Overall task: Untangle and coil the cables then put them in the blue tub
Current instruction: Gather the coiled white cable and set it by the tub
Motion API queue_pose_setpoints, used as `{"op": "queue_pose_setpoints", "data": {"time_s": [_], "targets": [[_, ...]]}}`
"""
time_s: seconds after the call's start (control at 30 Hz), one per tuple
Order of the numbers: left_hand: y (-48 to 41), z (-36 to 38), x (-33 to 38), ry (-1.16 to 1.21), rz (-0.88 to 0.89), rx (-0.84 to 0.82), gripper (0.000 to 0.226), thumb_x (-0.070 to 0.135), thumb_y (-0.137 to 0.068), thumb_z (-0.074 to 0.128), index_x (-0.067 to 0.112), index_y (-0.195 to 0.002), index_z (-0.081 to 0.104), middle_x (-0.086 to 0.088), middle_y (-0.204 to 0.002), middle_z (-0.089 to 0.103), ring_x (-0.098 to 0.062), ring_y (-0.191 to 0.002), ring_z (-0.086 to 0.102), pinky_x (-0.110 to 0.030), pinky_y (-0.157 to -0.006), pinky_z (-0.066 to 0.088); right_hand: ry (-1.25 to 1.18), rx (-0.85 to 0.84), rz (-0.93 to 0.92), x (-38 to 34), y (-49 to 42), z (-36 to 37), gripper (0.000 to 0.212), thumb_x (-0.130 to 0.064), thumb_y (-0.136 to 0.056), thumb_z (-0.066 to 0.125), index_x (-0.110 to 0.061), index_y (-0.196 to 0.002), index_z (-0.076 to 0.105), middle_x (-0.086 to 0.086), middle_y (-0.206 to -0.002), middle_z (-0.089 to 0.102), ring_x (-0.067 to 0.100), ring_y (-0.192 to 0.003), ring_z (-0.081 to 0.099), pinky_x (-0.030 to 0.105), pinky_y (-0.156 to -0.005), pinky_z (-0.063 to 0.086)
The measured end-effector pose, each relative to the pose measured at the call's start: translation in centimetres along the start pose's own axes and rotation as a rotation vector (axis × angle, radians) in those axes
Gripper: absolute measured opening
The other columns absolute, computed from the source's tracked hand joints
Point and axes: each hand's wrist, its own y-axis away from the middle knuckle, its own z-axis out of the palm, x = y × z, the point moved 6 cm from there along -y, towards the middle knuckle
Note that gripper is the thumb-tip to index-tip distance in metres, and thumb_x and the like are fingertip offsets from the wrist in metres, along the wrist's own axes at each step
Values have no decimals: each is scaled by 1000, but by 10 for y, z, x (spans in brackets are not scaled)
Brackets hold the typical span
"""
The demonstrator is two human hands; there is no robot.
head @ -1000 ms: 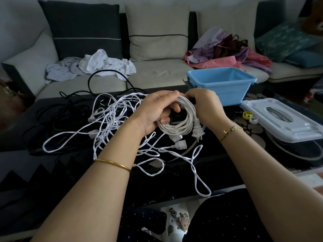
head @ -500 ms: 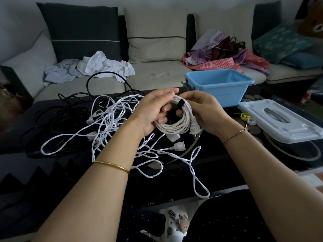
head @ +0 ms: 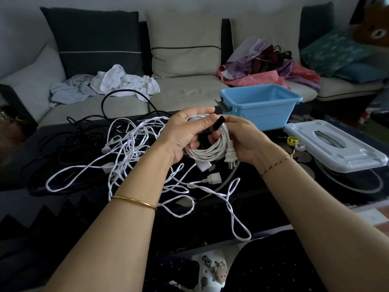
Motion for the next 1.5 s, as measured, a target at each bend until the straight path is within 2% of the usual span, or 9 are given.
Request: {"op": "queue_pose_setpoints", "data": {"time_s": [0.2,0.37,0.57,0.8,0.9,1.0,1.2,1.37,1.5], "targets": [[0,-2,-1,-81,42,82,2,16,-86,68,17,-85,68,13,-50,57,0,-33,34,-14,-35,27,-4,38,3,-3,-2,2,12,-1,-96,44,-1,-94,56,10,-63,55,14,-44,55,29,-52,54],[-1,4,-4,-156,85,100,3,20,-84,71,21,-84,69,11,-63,64,-2,-48,51,-15,-37,34,253,248,-144,-10,-2,2,19,-6,-100,40,-2,-89,54,9,-61,51,11,-36,41,24,-40,43],[-1,5,-7,-32,-80,-73,33,41,-96,49,10,-87,58,8,-48,38,-7,-36,30,-21,-41,34,180,211,-97,-6,-5,1,21,-3,-100,37,-3,-85,53,9,-60,47,8,-34,35,21,-36,36],[-5,-9,-10,-209,-54,75,19,31,-90,64,18,-78,68,0,-65,67,-16,-64,61,-34,-71,53,313,222,-129,-7,-5,-2,18,-1,-98,39,2,-97,57,11,-60,48,10,-34,35,21,-36,36],[-2,-2,-4,-214,-45,80,13,21,-95,56,14,-88,65,-2,-64,66,-13,-52,61,-26,-53,53,383,259,-156,-8,-5,-2,18,-2,-97,40,1,-96,57,10,-57,47,11,-34,36,22,-37,36],[-2,3,2,-334,28,104,15,20,-96,50,16,-94,64,-1,-65,58,-7,-40,48,-19,-41,38,356,270,-157,-8,-5,-1,18,-2,-98,39,0,-94,56,14,-60,52,10,-34,37,23,-37,36],[-4,7,-5,-159,-63,22,16,19,-100,47,8,-96,58,-2,-59,53,-5,-35,34,-13,-36,25,269,249,-124,-6,-5,-2,16,-1,-97,40,1,-96,55,14,-60,51,9,-32,37,21,-36,36],[-1,5,-9,-17,-129,-5,16,20,-98,52,8,-95,62,2,-52,52,-11,-41,52,-21,-42,47,291,264,-149,-8,-5,-4,15,-5,-99,42,1,-96,55,9,-61,47,8,-33,38,22,-36,37],[-1,9,-3,-41,-91,-6,19,19,-101,46,14,-91,61,7,-49,40,-2,-33,28,-11,-34,24,225,248,-153,-8,-6,-1,17,-4,-99,41,-1,-89,53,9,-61,45,7,-34,37,21,-36,37]]}}
